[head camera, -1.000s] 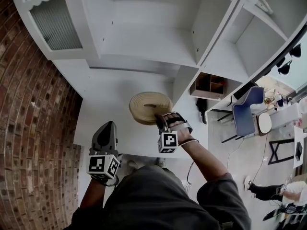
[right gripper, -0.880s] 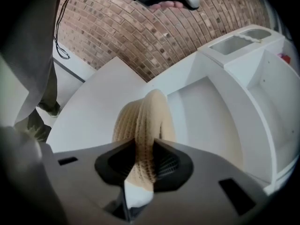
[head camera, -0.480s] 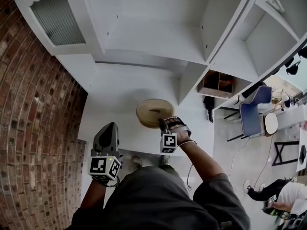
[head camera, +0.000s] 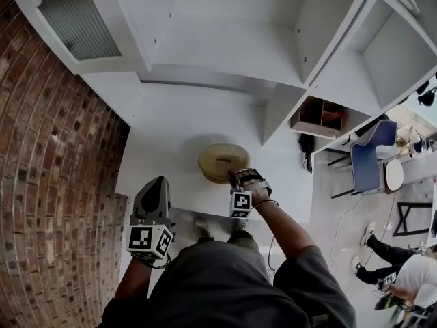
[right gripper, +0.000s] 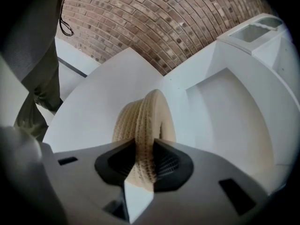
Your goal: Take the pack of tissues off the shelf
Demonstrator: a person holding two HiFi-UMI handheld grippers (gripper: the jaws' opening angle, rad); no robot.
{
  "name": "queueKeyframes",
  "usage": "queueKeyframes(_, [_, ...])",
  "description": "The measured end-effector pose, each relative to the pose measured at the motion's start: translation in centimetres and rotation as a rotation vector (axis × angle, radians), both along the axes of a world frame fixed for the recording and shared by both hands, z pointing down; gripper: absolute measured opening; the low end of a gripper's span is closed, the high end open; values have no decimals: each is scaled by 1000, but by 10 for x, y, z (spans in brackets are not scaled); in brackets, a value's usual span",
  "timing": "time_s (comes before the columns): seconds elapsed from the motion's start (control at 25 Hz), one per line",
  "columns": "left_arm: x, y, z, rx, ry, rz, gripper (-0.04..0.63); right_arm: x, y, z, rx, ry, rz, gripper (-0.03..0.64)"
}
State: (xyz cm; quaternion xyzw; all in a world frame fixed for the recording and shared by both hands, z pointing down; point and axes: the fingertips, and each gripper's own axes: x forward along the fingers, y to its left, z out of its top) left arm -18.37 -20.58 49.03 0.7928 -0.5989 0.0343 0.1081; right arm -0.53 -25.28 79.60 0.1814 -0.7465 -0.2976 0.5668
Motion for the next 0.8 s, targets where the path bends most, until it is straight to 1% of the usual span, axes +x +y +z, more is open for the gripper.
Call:
queueKeyframes(0.08, [0, 0, 4, -9, -5, -3, 3, 4, 0, 10, 8, 27, 1, 95])
queueKeyframes(0.36, [5, 0, 13, -32, -20, 9, 3, 5, 3, 23, 48, 18, -36, 95])
queueKeyframes(0.64, [20, -5, 25, -53, -31, 43, 3, 10, 10, 39, 79, 23, -56, 104])
queueKeyframes(0.8, [27, -5, 31, -69, -33, 54, 3, 11, 17, 49, 79, 34, -69, 110])
